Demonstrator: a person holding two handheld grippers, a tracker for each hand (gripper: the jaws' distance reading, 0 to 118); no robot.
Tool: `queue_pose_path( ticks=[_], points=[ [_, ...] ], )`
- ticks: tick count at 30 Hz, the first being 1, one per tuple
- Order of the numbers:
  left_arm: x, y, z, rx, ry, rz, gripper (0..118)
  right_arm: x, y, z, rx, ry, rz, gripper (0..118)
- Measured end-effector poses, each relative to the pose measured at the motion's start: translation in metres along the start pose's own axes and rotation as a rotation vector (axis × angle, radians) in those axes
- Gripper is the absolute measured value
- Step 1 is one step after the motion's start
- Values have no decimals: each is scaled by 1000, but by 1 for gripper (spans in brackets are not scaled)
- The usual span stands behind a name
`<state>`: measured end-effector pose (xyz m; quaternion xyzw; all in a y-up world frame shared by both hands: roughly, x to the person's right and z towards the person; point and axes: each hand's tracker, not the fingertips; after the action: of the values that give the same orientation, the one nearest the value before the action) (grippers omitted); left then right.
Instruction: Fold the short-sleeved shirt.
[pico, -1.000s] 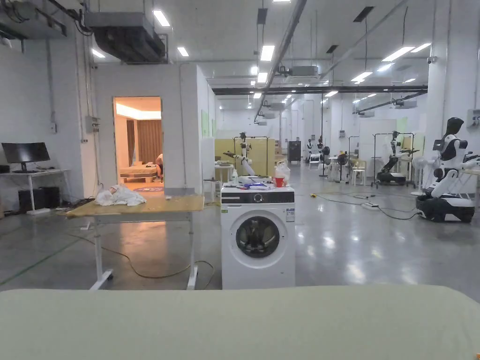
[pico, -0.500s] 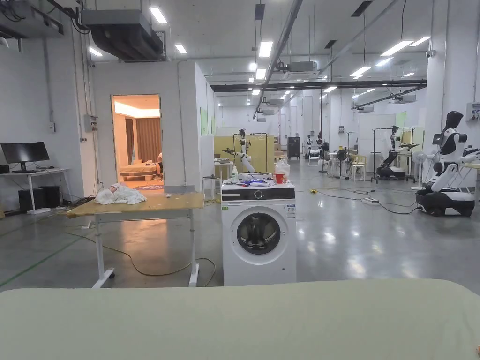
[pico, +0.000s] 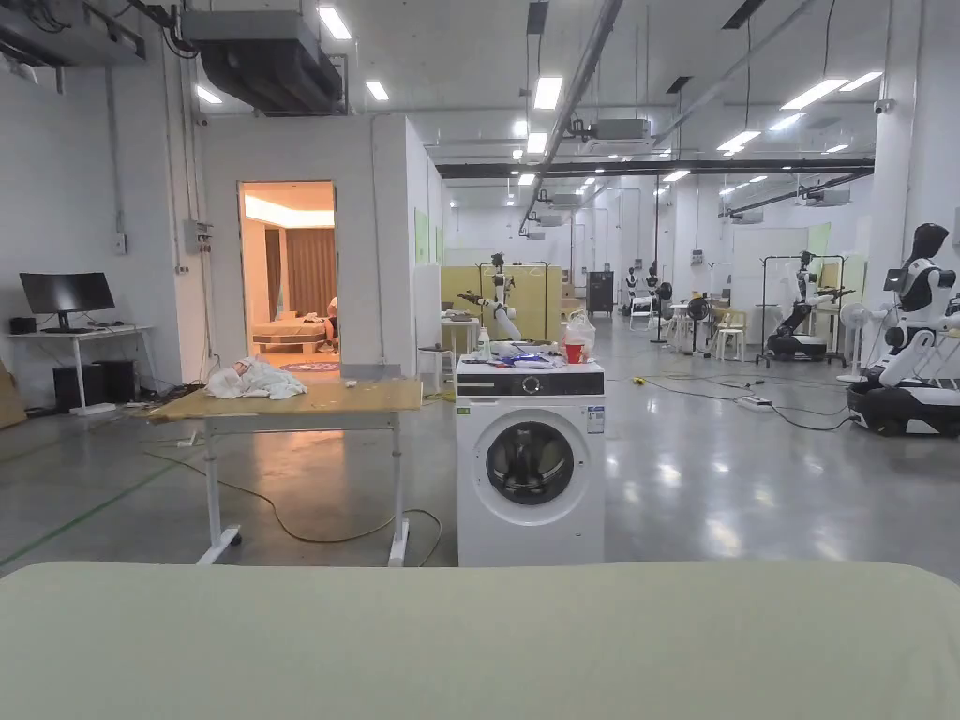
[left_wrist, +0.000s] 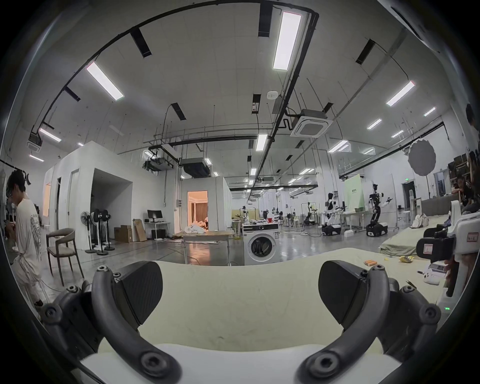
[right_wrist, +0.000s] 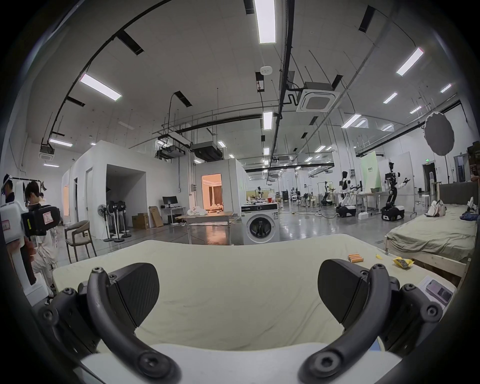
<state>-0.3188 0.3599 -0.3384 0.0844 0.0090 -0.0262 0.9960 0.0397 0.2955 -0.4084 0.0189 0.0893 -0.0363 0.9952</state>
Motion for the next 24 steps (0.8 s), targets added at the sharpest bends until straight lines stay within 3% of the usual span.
queue_pose_path(
  ticks=[19,24],
  points=[
    [13,0,-5,-27,-35,-50,118,2,9,-7,-76,34,-42,118],
    [13,0,-5,-36,-47,-38,118,-2,15,-8,-90,128,-106,118]
  ],
)
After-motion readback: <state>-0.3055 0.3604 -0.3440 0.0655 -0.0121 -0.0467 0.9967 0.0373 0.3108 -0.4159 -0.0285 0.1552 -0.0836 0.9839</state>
